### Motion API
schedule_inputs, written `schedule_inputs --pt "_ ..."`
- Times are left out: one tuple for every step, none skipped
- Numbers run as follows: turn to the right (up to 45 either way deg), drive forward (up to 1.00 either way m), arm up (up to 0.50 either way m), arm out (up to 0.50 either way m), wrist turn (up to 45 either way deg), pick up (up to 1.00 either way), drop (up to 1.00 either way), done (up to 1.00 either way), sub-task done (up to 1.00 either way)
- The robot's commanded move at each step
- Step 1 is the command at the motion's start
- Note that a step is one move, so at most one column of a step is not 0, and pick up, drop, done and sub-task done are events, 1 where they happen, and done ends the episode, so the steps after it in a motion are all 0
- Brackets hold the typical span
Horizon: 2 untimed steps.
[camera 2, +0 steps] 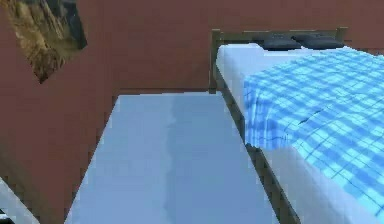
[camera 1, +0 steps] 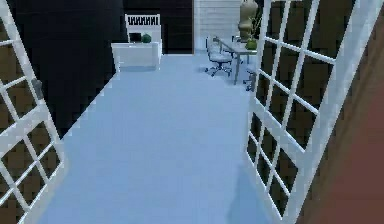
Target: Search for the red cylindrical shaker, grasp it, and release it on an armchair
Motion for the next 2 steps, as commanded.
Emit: schedule_inputs --pt "0.0 1.00 0.00 0.00 0.0 0.00 0.00 0.00 0.00" --pt "0.0 1.00 0.00 0.00 0.0 0.00 0.00 0.00 0.00"
